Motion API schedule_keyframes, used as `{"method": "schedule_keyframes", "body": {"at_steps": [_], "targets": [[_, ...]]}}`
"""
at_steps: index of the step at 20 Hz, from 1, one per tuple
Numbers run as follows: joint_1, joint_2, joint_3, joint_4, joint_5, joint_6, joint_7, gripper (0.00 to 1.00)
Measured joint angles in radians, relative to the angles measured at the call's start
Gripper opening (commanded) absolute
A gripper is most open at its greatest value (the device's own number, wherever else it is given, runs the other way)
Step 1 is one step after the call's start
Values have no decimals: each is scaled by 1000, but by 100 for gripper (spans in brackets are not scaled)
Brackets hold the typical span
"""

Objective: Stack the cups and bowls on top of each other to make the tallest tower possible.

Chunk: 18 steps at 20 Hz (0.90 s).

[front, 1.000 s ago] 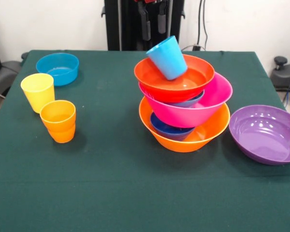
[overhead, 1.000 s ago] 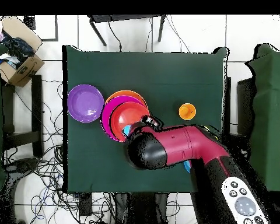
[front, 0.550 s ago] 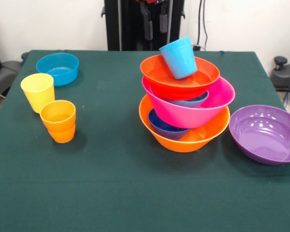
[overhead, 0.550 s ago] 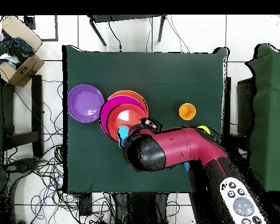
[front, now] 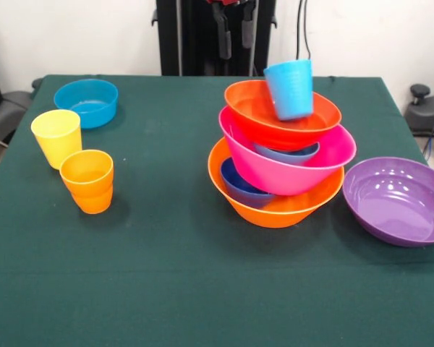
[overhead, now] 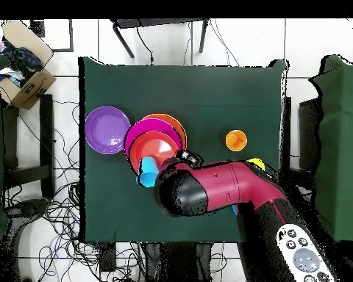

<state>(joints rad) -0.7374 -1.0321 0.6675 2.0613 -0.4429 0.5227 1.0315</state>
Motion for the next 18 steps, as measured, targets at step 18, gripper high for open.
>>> {"method": "schedule_keyframes", "body": {"at_steps": [18], "targets": [[-3,9,0,12,35,1,0,100]]}}
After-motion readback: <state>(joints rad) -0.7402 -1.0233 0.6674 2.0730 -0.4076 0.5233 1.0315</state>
